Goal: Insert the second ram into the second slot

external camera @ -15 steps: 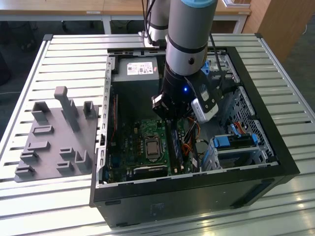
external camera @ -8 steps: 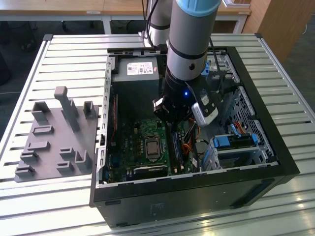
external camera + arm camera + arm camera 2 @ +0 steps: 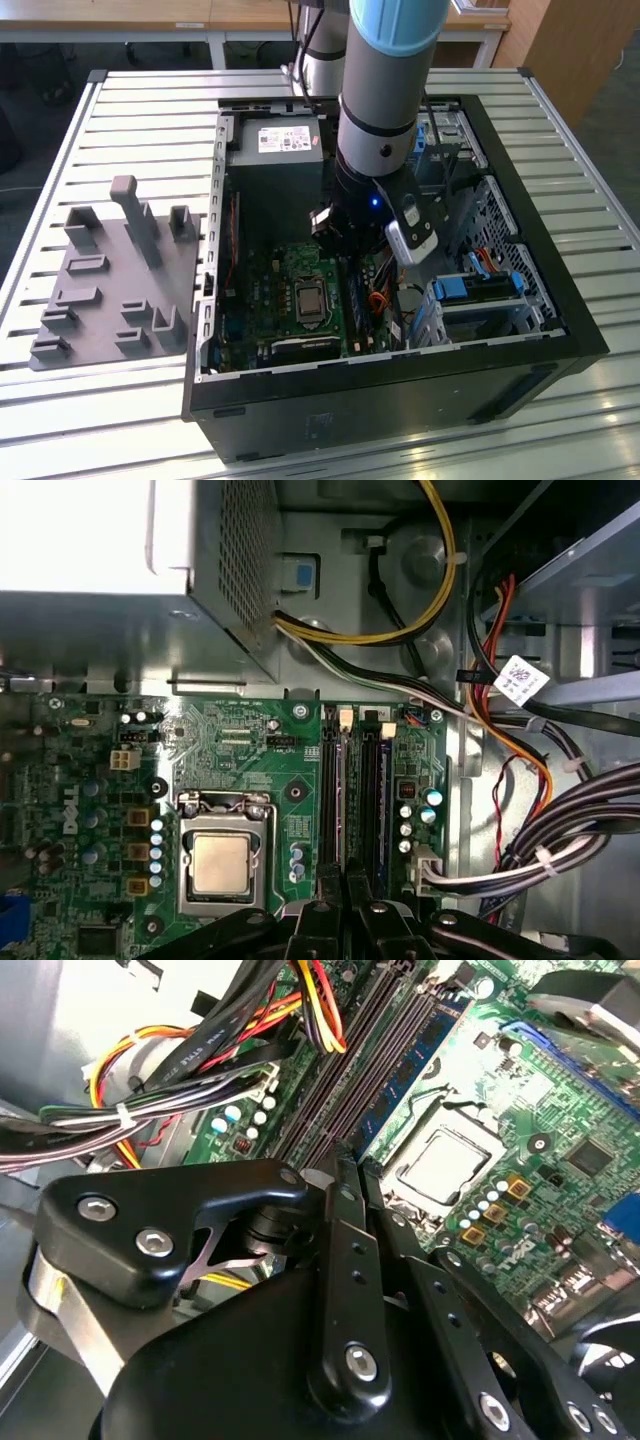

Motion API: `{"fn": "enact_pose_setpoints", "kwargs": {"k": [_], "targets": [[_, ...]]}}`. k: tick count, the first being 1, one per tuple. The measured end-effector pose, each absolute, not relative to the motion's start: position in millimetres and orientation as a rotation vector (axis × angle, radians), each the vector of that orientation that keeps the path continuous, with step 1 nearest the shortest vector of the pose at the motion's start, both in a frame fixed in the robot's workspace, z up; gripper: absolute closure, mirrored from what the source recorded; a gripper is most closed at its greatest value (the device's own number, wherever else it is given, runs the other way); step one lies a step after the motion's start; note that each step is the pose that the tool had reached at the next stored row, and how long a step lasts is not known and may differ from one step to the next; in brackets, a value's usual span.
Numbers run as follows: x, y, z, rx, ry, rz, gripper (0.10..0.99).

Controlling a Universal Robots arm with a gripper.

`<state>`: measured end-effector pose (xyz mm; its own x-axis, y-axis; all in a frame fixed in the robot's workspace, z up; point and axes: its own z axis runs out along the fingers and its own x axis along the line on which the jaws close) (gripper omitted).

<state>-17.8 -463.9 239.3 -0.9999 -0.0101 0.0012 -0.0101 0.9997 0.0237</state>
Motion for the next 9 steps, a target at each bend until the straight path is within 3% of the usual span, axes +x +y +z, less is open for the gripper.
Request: {"fn": "enact_pose_setpoints", "kwargs": {"k": [9], "targets": [[-17.9,-464.0,231.3,0.011,-3.14,-0.037,0.949]]}}
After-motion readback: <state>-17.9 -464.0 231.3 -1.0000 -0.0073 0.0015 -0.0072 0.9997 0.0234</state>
